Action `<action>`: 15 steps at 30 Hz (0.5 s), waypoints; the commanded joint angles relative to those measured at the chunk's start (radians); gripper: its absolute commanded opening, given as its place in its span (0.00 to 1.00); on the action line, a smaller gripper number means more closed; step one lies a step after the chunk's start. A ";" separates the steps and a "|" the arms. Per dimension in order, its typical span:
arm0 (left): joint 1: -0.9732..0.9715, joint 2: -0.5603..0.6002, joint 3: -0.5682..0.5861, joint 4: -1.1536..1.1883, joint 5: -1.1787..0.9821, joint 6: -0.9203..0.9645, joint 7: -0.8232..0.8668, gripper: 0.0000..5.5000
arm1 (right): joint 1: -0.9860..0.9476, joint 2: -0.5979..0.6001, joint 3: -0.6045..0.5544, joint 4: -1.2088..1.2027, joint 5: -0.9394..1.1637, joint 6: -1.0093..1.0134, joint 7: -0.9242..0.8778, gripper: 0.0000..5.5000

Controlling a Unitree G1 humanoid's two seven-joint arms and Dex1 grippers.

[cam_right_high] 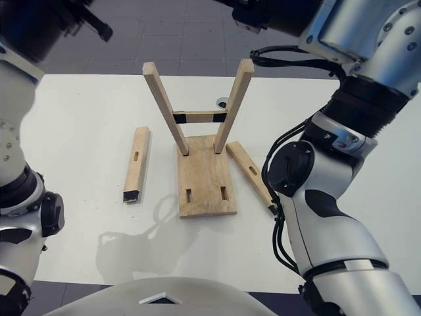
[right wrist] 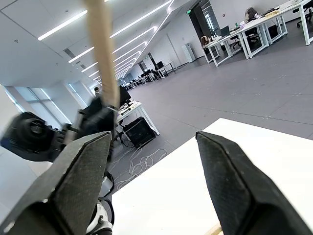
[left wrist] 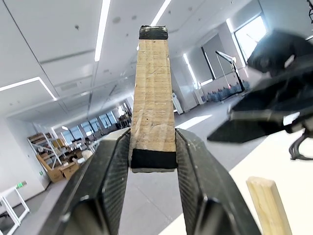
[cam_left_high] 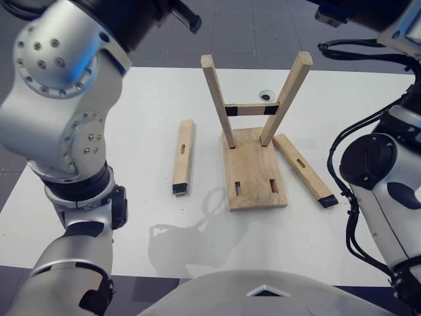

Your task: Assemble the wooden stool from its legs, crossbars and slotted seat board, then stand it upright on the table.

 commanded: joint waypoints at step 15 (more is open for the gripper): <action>0.107 -0.152 -0.068 -0.092 0.002 0.054 0.062 0.24 | -0.056 0.022 -0.015 0.160 0.011 -0.208 -0.147 0.58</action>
